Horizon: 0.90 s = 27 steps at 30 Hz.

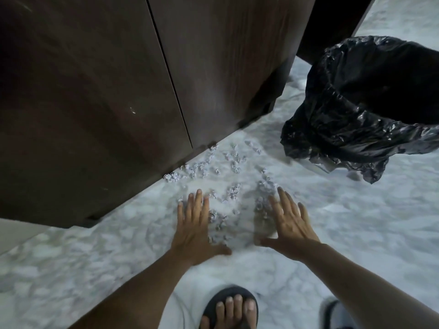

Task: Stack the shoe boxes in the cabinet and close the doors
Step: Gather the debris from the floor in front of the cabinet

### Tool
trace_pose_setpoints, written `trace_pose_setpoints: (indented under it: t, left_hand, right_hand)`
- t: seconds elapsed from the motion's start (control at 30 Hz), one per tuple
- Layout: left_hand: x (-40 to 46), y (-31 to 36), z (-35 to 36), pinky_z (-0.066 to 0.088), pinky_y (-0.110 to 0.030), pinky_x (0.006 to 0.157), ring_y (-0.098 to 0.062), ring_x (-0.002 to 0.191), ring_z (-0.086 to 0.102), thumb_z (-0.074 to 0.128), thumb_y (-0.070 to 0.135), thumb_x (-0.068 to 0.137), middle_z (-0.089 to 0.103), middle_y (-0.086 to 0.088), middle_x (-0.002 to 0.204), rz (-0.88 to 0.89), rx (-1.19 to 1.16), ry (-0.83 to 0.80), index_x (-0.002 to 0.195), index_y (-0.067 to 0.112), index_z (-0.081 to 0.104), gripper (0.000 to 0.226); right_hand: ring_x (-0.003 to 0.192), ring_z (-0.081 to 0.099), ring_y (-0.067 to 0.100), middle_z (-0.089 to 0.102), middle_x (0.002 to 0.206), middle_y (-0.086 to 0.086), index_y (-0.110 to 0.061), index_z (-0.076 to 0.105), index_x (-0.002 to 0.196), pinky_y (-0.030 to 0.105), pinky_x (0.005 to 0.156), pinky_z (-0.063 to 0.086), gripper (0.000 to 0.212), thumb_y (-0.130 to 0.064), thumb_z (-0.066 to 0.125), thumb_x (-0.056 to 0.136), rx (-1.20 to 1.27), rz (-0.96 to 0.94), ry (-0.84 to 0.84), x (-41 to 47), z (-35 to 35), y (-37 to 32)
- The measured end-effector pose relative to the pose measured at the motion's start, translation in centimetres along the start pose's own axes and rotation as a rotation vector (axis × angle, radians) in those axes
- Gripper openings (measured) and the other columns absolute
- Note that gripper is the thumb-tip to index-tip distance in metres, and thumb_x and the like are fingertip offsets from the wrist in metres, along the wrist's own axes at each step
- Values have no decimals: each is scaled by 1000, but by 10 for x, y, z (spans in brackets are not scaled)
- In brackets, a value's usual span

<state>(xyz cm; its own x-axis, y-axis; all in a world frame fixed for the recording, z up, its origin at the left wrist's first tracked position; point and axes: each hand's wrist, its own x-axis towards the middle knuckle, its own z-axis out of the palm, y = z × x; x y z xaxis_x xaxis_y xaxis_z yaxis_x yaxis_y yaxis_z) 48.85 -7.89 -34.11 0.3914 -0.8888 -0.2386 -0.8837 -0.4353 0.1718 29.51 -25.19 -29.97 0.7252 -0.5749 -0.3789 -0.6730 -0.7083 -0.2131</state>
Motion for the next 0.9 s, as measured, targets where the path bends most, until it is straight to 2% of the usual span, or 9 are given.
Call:
trace_pose_setpoints:
  t: [0.1,0.23,0.37,0.47,0.7,0.73,0.8,0.87,0.9]
  left_hand:
    - [6,3,10,7,-58,115,-38,148,4,29,101,58,3,-22,161,-109,-51,62,152,1,13,139]
    - [19,6,9,-6,-52,117,-33,149,-13,24,102,57,-12,-17,162,-266,-87,143,154,3,3,140]
    - [37,0,7,1,-53,119,-37,149,-5,29,99,59,-3,-18,162,-383,-135,224,153,3,10,137]
    - [46,-6,8,2,-51,120,-36,149,-5,33,96,62,-4,-17,162,-383,-172,233,153,3,10,132]
    - [66,-12,12,12,-51,118,-39,147,9,29,77,83,11,-21,160,-284,-126,293,152,14,28,93]
    - [66,-11,13,17,-50,116,-39,144,16,30,74,86,17,-22,158,-271,-102,305,149,16,34,85]
    - [63,-7,14,26,-48,109,-38,133,32,36,63,90,33,-19,151,-257,-76,374,139,20,49,66]
    - [61,-4,14,34,-46,99,-34,120,43,41,50,92,46,-15,137,-273,-52,446,125,24,59,45]
    - [60,-3,13,36,-45,94,-33,113,45,42,45,93,49,-13,130,-289,-39,463,118,25,61,38]
  right_hand:
    - [144,-29,23,-38,154,6,-20,-19,152,48,119,-10,131,-87,52,64,22,15,-23,6,8,2]
    - [142,-33,23,-42,151,5,-18,-29,148,46,119,-12,143,-96,44,54,69,31,-39,17,11,-1]
    - [141,-35,25,-43,150,5,-15,-33,145,50,119,-11,135,-97,35,61,60,-14,-15,32,13,-6]
    - [143,-31,25,-38,153,8,-15,-33,144,51,118,-11,129,-97,28,65,58,-39,29,48,16,-10]
    - [148,-20,23,-21,160,10,-17,-7,154,47,119,-12,111,-84,35,77,115,-123,113,90,17,-32]
    - [149,-13,25,-12,162,11,-18,0,155,46,119,-10,104,-80,35,81,100,-144,134,92,20,-35]
    - [146,17,33,18,159,16,-21,27,151,46,118,6,80,-69,38,88,56,-203,227,92,26,-35]
    - [123,44,35,47,138,14,-24,53,130,44,105,25,50,-54,46,91,62,-269,345,90,29,-35]
    - [112,49,32,53,126,11,-24,59,119,42,97,29,38,-48,49,92,79,-295,391,89,31,-34]
